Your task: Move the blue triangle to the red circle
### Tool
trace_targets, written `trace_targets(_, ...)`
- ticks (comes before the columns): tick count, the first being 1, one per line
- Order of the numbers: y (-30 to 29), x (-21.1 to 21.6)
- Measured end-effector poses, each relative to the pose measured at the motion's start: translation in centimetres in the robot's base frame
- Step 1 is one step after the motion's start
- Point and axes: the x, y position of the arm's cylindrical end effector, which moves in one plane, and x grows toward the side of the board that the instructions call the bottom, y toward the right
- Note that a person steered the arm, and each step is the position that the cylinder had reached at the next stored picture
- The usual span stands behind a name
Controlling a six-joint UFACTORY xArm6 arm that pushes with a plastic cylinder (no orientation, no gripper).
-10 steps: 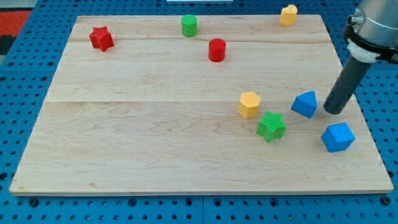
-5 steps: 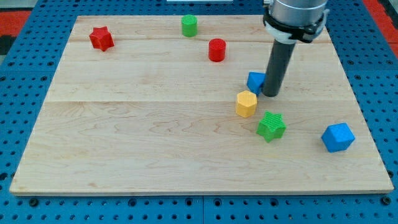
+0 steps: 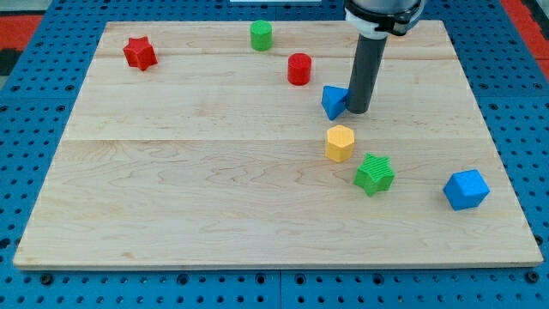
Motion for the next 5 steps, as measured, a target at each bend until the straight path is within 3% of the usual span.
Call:
trace_targets(2, -4.0, -0.3)
trace_targets(5, -11.3, -4.3)
